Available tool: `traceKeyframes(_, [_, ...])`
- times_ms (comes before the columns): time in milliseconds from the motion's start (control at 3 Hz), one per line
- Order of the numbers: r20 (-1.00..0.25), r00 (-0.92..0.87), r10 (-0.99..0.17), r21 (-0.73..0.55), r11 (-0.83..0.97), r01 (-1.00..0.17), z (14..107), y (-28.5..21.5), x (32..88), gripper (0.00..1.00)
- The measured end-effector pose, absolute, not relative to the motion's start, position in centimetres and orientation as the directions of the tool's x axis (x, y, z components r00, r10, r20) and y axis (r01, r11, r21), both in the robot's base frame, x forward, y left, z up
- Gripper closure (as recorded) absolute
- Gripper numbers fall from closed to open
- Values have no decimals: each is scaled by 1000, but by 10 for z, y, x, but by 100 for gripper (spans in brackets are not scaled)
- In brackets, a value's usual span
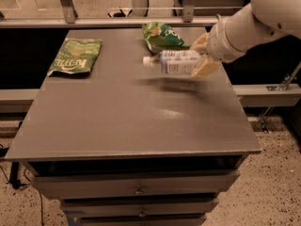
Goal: Move blue plastic bottle near green rice chip bag
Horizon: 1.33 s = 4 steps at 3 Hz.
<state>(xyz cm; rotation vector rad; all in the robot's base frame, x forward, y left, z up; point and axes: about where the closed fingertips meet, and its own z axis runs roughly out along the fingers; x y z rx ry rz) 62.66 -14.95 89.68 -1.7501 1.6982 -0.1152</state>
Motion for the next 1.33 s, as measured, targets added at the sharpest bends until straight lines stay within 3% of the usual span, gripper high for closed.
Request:
traceKeyframes(667, [-337, 178, -925, -571, 50, -819, 873, -171, 696, 100])
traceKeyframes(1333, [-342, 186, -921, -584, 53, -810, 861, -171, 728, 59])
